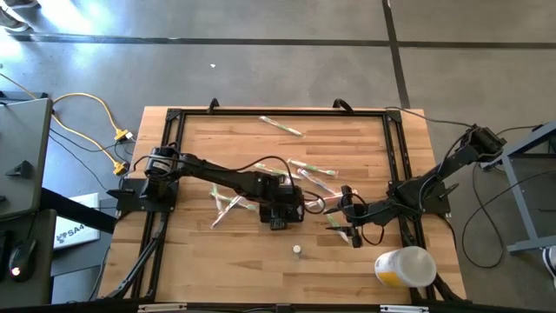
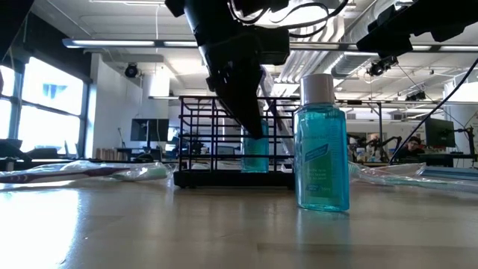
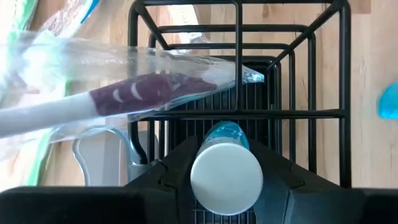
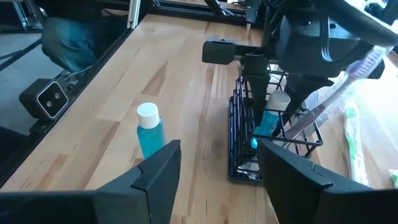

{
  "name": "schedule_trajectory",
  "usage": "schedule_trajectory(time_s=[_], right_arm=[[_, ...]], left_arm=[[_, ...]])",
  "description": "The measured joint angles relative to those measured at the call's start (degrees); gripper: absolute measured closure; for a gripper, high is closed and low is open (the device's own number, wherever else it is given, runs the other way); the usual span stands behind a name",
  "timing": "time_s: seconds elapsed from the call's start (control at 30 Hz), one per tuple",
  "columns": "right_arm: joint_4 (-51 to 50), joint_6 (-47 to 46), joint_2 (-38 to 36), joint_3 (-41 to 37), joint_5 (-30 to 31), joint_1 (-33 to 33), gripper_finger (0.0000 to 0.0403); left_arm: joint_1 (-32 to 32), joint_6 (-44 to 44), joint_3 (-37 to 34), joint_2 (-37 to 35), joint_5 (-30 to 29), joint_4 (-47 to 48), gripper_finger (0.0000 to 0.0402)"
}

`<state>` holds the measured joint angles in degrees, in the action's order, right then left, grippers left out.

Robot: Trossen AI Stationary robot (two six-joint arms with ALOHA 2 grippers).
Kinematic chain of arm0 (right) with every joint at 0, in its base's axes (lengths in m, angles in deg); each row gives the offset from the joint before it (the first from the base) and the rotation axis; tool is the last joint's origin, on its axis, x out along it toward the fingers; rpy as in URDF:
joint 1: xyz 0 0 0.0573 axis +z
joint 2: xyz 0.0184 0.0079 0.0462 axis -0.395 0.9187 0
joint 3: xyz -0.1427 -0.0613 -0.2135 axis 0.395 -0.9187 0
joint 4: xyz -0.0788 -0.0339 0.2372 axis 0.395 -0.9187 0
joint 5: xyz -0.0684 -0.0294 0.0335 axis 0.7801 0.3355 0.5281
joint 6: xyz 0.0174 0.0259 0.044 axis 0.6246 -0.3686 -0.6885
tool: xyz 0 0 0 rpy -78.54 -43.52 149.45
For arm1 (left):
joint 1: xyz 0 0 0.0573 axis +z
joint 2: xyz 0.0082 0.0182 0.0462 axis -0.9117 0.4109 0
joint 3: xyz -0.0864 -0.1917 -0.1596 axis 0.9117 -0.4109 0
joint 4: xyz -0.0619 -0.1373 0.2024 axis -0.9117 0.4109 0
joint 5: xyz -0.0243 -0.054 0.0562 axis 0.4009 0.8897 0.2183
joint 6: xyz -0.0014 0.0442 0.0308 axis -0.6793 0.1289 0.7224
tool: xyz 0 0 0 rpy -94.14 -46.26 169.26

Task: Pick & Place toothbrushing station
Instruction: Put the mouthwash into the wire organizer

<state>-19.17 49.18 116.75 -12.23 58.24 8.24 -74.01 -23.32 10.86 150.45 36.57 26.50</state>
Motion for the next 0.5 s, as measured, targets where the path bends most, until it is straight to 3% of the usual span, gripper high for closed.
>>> schedule_trajectory(time_s=[0.5], right_arm=[[0.0, 0.0, 0.0, 0.0, 0.0, 0.0, 0.0199]], left_arm=[[-0.6, 0.0, 0.4, 0.1, 1.2, -0.3, 0.0281]])
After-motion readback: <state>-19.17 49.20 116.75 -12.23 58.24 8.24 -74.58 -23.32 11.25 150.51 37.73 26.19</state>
